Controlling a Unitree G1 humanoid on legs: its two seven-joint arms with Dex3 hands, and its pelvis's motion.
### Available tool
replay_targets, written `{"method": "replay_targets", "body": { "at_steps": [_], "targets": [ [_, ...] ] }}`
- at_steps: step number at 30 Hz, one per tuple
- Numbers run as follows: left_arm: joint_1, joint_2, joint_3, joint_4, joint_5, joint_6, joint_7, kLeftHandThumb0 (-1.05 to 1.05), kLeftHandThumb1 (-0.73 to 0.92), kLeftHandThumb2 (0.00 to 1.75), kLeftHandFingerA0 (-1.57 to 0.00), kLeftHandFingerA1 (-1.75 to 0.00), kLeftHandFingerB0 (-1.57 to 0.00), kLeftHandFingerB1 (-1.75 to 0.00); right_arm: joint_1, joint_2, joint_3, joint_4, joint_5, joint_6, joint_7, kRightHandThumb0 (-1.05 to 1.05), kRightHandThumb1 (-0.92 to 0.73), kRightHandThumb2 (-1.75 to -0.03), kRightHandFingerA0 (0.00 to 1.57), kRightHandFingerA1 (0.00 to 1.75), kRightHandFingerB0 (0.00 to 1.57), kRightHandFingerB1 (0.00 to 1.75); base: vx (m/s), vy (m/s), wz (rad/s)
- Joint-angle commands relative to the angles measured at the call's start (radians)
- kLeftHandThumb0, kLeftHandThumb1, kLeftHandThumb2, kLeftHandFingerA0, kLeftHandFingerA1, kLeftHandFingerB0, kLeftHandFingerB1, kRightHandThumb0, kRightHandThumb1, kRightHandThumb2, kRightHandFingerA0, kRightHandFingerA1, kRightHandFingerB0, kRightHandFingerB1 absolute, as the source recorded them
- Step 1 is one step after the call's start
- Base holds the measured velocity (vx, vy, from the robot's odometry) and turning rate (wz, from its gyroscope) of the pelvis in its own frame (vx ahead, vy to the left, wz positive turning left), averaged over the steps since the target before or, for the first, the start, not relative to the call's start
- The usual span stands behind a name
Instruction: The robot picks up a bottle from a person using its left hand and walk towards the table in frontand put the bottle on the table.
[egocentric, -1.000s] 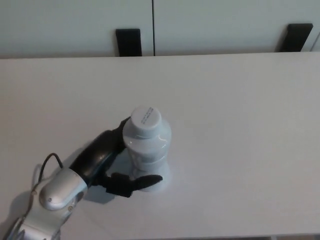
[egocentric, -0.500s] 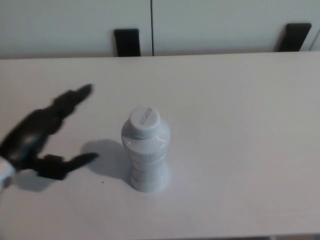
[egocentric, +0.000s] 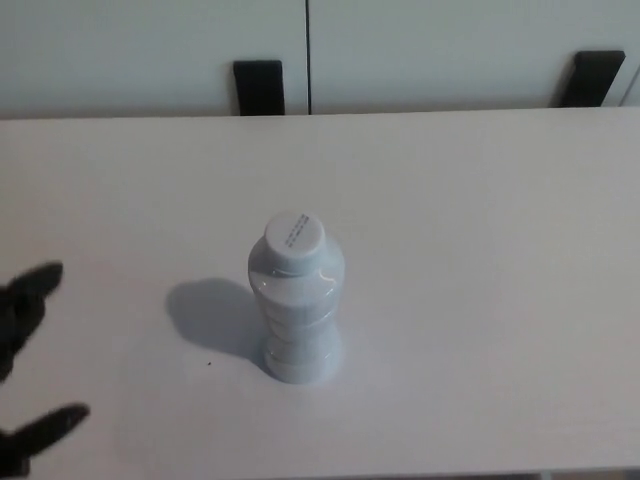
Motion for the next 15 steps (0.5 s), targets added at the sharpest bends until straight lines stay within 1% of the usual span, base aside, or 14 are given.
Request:
{"method": "replay_targets", "body": {
  "at_steps": [1,2,3,4,5,7,8,9,10,11,13,14,15],
  "targets": [
    [0.424,-0.089,0.090,-0.340,-0.624,0.018,-0.414,-0.25,0.47,0.53,-0.39,-0.44,-0.32,-0.33,0.036,-0.027,0.013,0.004,-0.018,-0.003,0.012,-0.34,-0.66,-0.59,0.65,0.44,0.49,0.38,0.00,0.000,0.00],
    [0.467,-0.080,0.090,-0.362,-0.664,0.035,-0.465,-0.35,0.39,0.61,-0.43,-0.50,-0.37,-0.42,0.037,-0.029,0.014,0.003,-0.019,-0.005,0.016,-0.33,-0.67,-0.60,0.65,0.44,0.49,0.38,0.00,0.000,0.00],
    [0.492,-0.064,0.095,-0.365,-0.667,0.030,-0.522,-0.33,0.45,0.54,-0.45,-0.46,-0.43,-0.38,0.032,-0.031,0.015,0.004,-0.020,-0.005,0.015,-0.33,-0.67,-0.60,0.66,0.44,0.50,0.38,0.00,0.000,0.00],
    [0.521,-0.041,0.101,-0.365,-0.666,0.020,-0.601,-0.33,0.45,0.54,-0.45,-0.46,-0.43,-0.38,0.025,-0.032,0.016,0.005,-0.021,-0.005,0.014,-0.33,-0.67,-0.60,0.66,0.44,0.50,0.38,0.00,0.000,0.00],
    [0.515,-0.025,0.106,-0.354,-0.654,-0.002,-0.650,-0.32,0.46,0.54,-0.42,-0.47,-0.43,-0.38,0.018,-0.031,0.015,0.004,-0.020,-0.005,0.014,-0.33,-0.67,-0.60,0.66,0.45,0.50,0.38,0.00,0.000,0.00],
    [0.530,-0.006,0.113,-0.347,-0.630,-0.035,-0.697,-0.34,0.45,0.52,-0.43,-0.47,-0.45,-0.38,0.016,-0.031,0.014,0.004,-0.018,-0.005,0.014,-0.32,-0.66,-0.59,0.66,0.45,0.49,0.38,0.00,0.000,0.00],
    [0.573,0.012,0.118,-0.327,-0.584,-0.065,-0.738,-0.37,0.46,0.54,-0.43,-0.48,-0.42,-0.38,0.016,-0.030,0.015,0.005,-0.019,0.004,0.009,-0.41,-0.54,-0.77,0.61,0.55,0.45,0.49,0.00,0.000,0.00],
    [0.586,0.013,0.117,-0.314,-0.574,-0.068,-0.749,-0.36,0.46,0.53,-0.45,-0.48,-0.42,-0.39,0.015,-0.029,0.017,0.006,-0.020,0.007,0.007,-0.41,-0.54,-0.77,0.62,0.55,0.46,0.49,0.00,0.000,0.00],
    [0.597,0.014,0.111,-0.287,-0.562,-0.066,-0.762,-0.42,0.33,0.72,-0.45,-0.59,-0.34,-0.49,0.013,-0.028,0.018,0.006,-0.022,0.013,0.003,-0.40,-0.55,-0.77,0.62,0.55,0.46,0.49,0.00,0.000,0.00],
    [0.582,0.022,0.101,-0.236,-0.541,-0.076,-0.790,-0.39,0.48,0.54,-0.49,-0.50,-0.46,-0.40,0.012,-0.027,0.020,0.008,-0.023,0.015,0.002,-0.40,-0.55,-0.78,0.63,0.56,0.46,0.49,0.00,0.000,0.00],
    [0.563,0.035,0.093,-0.175,-0.510,-0.103,-0.832,-0.39,0.48,0.54,-0.52,-0.49,-0.48,-0.40,0.013,-0.027,0.023,0.008,-0.025,0.016,0.004,-0.41,-0.56,-0.78,0.61,0.55,0.46,0.49,0.00,0.000,0.00],
    [0.563,0.041,0.091,-0.164,-0.499,-0.109,-0.840,-0.39,0.48,0.54,-0.52,-0.49,-0.48,-0.40,0.013,-0.027,0.024,0.008,-0.025,0.017,0.004,-0.41,-0.56,-0.78,0.61,0.55,0.46,0.49,0.00,0.000,0.00],
    [0.557,0.064,0.093,-0.150,-0.468,-0.130,-0.847,-0.41,0.46,0.53,-0.56,-0.52,-0.51,-0.42,0.012,-0.029,0.028,0.007,-0.028,0.008,0.012,-0.32,-0.67,-0.59,0.66,0.44,0.49,0.38,0.00,0.000,0.00]
  ]
}}
